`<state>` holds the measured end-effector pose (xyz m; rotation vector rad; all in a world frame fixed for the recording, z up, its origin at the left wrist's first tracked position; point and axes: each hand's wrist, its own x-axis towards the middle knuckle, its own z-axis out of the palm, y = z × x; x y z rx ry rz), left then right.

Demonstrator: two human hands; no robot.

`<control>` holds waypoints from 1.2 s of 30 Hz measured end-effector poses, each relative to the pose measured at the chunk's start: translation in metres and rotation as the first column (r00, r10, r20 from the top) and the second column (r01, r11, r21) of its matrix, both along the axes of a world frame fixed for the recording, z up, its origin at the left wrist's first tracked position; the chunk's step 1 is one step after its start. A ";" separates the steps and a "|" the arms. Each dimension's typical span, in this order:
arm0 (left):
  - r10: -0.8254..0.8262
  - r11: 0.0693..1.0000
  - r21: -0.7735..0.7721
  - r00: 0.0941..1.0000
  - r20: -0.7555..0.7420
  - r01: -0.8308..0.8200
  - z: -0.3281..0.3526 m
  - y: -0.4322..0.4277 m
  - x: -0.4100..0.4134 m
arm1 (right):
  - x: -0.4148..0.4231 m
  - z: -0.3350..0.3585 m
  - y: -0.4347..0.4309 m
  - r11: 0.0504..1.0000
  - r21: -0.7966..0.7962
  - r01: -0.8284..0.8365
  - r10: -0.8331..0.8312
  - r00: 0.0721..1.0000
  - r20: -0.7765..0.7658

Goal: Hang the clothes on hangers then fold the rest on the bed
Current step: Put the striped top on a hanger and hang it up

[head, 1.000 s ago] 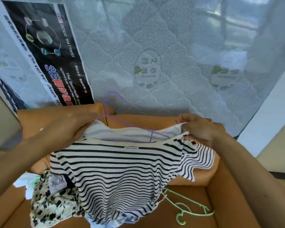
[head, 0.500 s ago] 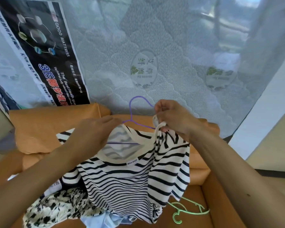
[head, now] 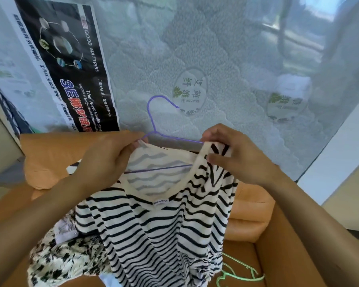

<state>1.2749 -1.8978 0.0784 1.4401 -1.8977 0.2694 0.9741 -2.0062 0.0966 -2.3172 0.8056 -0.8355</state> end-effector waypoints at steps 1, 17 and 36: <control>-0.003 1.000 -0.001 1.000 0.005 0.003 0.003 0.000 0.001 | -0.003 -0.003 -0.002 0.999 -0.033 0.039 -0.039 0.999 0.000; 0.074 0.989 -0.131 0.996 0.042 -0.068 0.021 0.004 0.002 | 0.019 -0.024 0.042 0.828 -0.186 0.529 -0.449 0.824 0.346; 0.080 0.996 0.040 0.995 0.056 -0.082 0.032 0.010 0.047 | 0.010 0.013 -0.024 0.993 -0.076 0.095 -0.099 0.993 -0.058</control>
